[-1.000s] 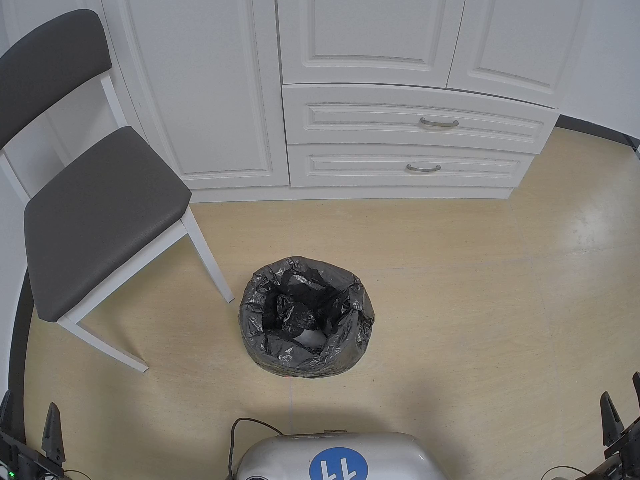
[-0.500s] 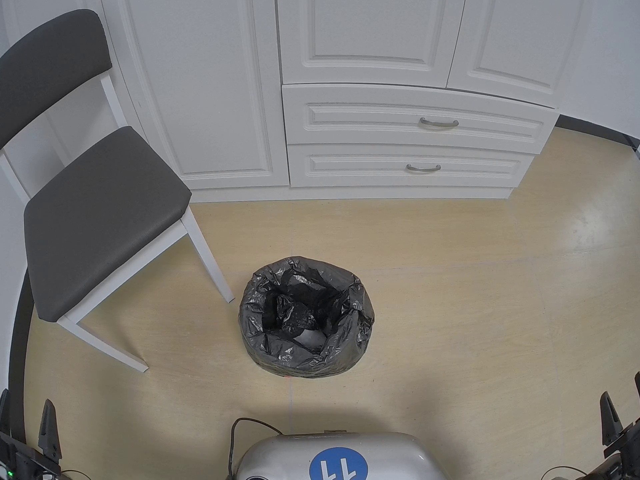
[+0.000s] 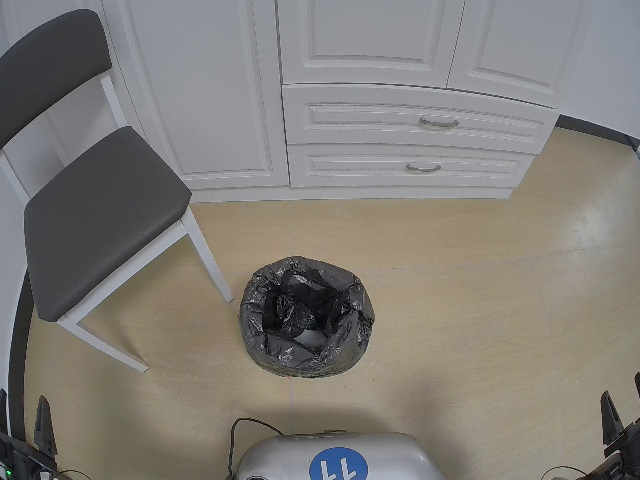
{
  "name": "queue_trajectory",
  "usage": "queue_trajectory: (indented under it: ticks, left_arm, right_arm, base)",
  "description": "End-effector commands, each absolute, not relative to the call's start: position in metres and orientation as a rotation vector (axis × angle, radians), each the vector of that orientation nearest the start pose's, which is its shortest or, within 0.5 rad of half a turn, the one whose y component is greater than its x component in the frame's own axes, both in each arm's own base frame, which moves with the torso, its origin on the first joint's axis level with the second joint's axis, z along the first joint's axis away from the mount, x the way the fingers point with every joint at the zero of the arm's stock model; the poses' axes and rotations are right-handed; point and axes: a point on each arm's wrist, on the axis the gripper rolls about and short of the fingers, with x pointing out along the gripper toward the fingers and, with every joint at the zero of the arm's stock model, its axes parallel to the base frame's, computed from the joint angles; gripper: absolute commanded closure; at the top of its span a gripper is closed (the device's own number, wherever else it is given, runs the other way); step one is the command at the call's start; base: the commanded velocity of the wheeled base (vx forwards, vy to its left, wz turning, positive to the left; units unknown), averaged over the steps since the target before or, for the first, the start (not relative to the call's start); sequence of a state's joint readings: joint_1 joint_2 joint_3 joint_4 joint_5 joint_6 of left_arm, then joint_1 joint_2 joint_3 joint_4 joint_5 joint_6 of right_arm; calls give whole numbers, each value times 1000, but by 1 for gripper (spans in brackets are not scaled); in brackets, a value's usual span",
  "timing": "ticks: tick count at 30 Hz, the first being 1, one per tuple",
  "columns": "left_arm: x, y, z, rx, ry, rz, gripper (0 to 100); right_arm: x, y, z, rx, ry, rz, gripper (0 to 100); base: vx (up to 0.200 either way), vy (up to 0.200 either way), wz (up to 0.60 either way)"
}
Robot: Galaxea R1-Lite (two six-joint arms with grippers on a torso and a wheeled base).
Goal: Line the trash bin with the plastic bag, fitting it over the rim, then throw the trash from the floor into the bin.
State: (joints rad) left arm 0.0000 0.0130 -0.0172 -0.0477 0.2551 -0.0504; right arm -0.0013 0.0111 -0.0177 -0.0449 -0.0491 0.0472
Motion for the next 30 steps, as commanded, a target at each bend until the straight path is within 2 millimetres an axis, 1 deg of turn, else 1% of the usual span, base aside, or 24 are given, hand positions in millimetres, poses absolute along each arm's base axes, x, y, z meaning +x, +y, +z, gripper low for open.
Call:
queue_trajectory:
  ticks: [1,2,3,4,7,9,11,13,18,30]
  left_arm:
    - [-24,4,82,-59,-59,195,0]
    - [-24,4,81,-65,-54,152,0]
    - [-24,3,81,-65,-52,147,0]
    - [-23,2,80,-65,-47,71,0]
    - [-23,0,75,-15,3,-12,0]
    - [-23,0,75,21,12,-23,0]
    - [-23,0,75,26,9,-25,0]
    - [-23,-1,75,23,7,-26,0]
    - [-23,0,75,21,7,-22,0]
    - [-23,0,76,17,6,-18,0]
  right_arm:
    - [-23,-1,80,46,-46,-50,0]
    - [-23,-1,80,46,-47,-50,0]
    - [-23,-1,80,46,-46,-50,0]
    - [-23,-1,80,42,-46,-50,0]
    - [-23,-1,80,35,-45,-50,0]
    - [-23,-1,79,13,-37,-35,0]
    - [-23,-1,78,-3,-26,-28,0]
    - [-23,0,75,-43,7,16,0]
    - [-23,0,75,-12,8,14,0]
    - [-23,0,75,-8,6,14,0]
  base:
    - [0,0,0]
    - [0,0,0]
    - [0,0,0]
    - [0,0,0]
    - [0,0,0]
    - [0,0,0]
    - [0,0,0]
    - [0,0,0]
    - [0,0,0]
    - [0,0,0]
